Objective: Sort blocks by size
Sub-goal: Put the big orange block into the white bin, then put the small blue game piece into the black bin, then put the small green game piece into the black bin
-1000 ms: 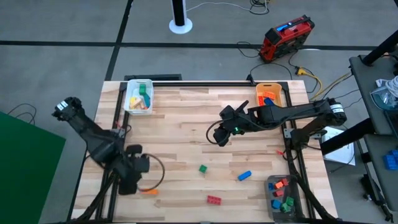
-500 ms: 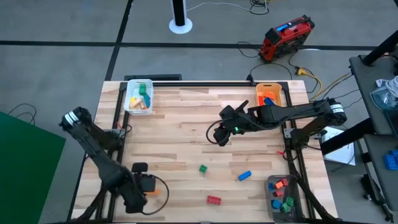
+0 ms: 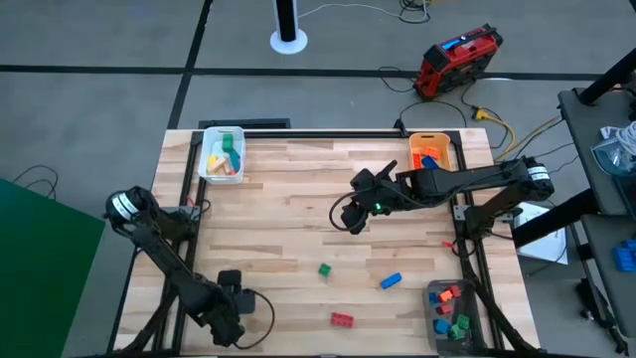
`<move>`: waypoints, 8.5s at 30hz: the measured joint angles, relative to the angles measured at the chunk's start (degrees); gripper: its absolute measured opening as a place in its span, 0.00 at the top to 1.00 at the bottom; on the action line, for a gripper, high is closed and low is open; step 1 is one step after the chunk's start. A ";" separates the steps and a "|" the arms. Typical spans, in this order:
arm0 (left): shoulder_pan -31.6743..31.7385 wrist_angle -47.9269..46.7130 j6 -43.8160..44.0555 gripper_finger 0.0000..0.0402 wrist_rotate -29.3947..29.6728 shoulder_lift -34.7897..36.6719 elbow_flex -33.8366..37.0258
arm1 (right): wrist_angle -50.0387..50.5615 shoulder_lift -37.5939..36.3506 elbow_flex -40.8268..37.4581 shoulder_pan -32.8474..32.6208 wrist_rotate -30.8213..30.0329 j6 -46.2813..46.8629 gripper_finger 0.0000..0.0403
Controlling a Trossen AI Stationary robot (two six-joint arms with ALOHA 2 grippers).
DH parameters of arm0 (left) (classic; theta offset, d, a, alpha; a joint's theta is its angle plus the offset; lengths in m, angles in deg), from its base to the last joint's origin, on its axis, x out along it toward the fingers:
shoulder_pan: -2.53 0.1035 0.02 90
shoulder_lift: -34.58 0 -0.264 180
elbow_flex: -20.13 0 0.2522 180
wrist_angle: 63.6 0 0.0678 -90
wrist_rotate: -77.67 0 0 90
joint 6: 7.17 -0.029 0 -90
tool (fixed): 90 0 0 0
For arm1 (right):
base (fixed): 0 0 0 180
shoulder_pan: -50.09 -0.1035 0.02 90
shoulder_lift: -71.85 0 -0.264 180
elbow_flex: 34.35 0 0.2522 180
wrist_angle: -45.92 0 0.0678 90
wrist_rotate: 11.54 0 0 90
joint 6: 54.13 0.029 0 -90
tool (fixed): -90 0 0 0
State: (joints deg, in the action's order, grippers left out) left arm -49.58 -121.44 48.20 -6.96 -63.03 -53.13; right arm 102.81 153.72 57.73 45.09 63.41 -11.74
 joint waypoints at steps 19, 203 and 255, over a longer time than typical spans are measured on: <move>-0.07 8.23 -4.67 0.71 1.12 0.58 8.23 | -0.09 -0.04 0.00 0.00 0.00 1.10 0.57; 56.23 4.85 -19.38 0.57 24.72 33.78 2.31 | 25.46 -3.20 -4.78 -48.84 24.04 75.29 0.68; 53.31 11.51 -29.40 0.57 8.25 33.82 2.36 | 20.90 -4.93 -10.91 -30.98 11.38 51.90 0.19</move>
State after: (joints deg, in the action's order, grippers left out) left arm 3.72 -109.93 18.80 1.29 -29.21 -50.77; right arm 123.71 148.79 46.83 14.12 74.79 40.16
